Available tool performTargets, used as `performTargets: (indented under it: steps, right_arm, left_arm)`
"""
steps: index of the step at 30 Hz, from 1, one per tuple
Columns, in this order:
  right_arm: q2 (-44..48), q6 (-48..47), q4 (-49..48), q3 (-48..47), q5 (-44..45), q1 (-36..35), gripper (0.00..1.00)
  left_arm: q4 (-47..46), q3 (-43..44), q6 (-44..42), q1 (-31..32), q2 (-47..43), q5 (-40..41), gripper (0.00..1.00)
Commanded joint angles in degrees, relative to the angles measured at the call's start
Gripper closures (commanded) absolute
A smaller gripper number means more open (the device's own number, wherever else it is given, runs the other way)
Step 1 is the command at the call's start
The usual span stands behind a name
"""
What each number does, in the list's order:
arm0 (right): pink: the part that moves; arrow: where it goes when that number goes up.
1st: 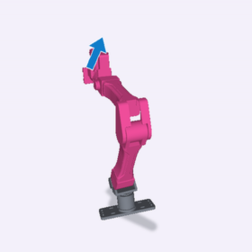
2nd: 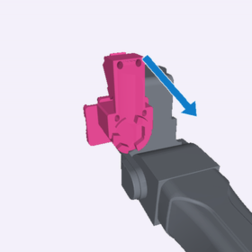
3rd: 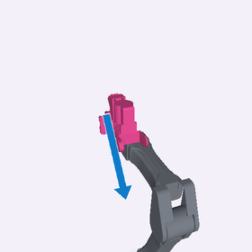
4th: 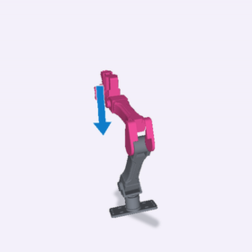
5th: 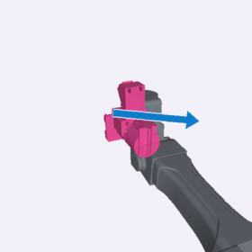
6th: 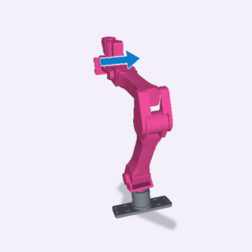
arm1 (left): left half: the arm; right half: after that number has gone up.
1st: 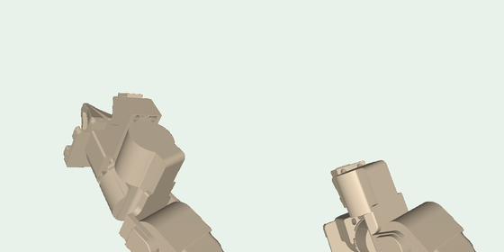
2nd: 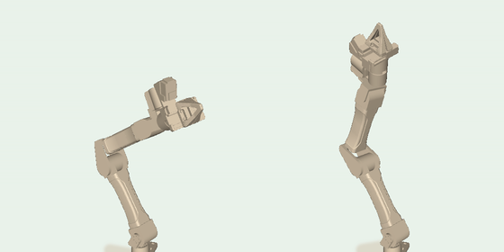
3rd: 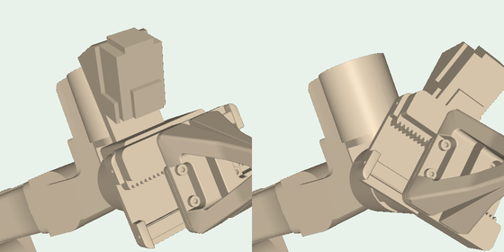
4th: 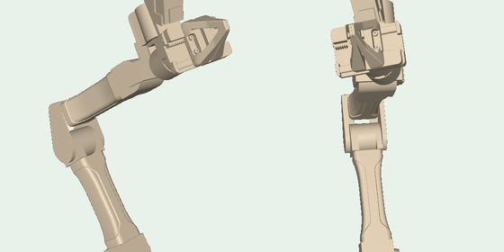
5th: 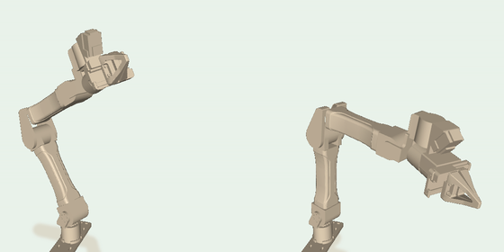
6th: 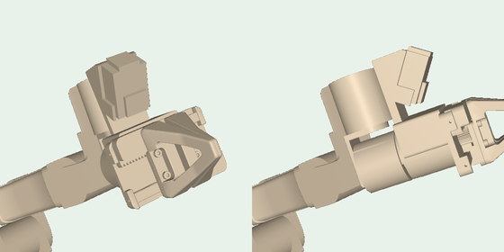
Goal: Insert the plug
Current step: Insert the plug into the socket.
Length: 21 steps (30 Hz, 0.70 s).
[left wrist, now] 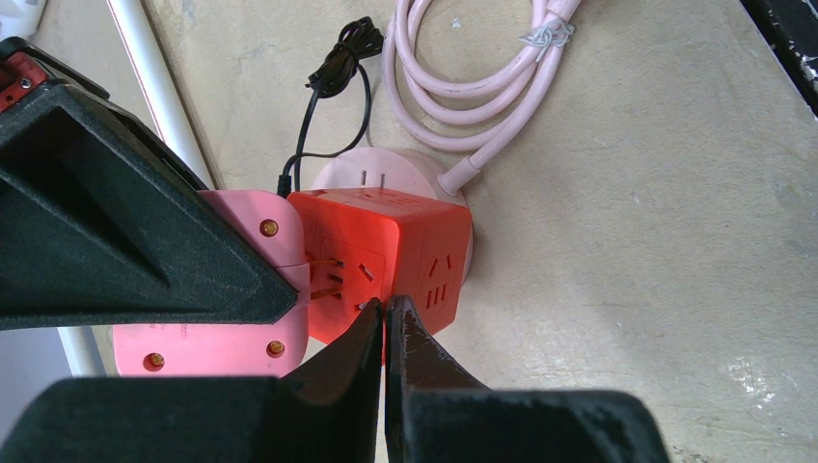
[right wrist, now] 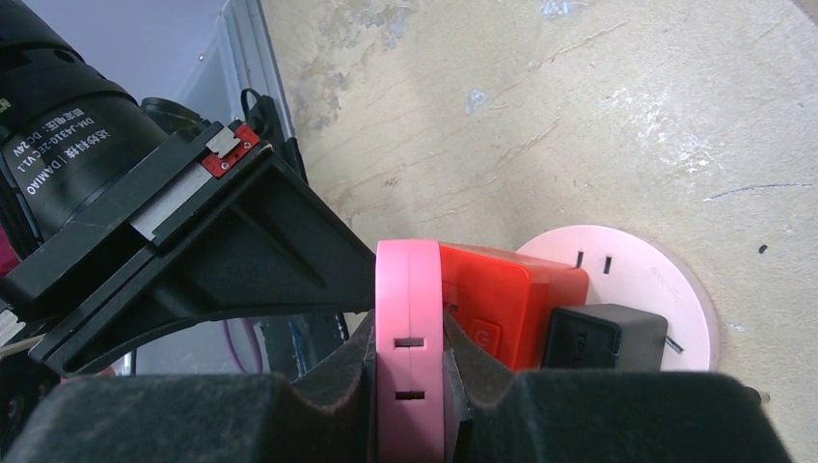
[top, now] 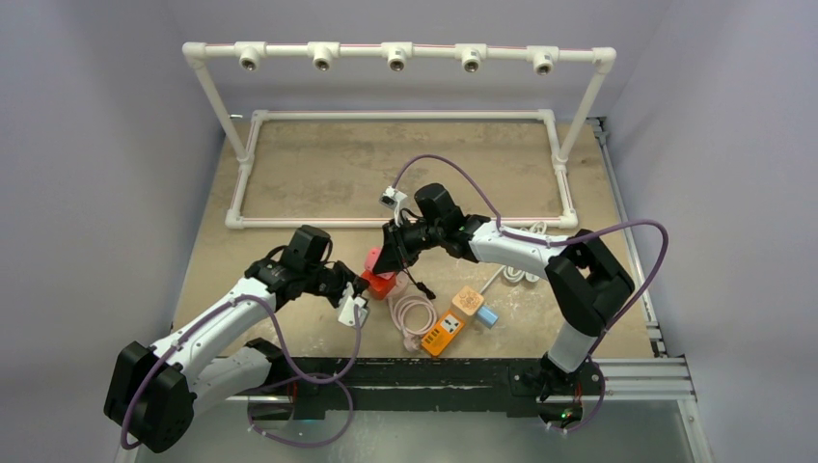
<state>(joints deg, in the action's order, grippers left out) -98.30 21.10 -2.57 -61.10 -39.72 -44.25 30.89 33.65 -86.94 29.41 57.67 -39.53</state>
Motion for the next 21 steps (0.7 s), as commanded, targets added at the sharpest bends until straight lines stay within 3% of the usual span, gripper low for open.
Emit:
performTargets:
  steps: [1, 21]
  right_arm:
    - [-1.3, -0.1, -0.3, -1.0, 1.3, -0.2, 1.0]
    - [-2.7, -2.5, 7.6, -2.3, 5.8, -0.3, 1.0]
  left_arm:
    - [2.5, 0.1, 2.0, 0.6, 0.3, 0.8, 1.0]
    - [2.2, 0.0, 2.3, 0.7, 0.3, 0.8, 1.0]
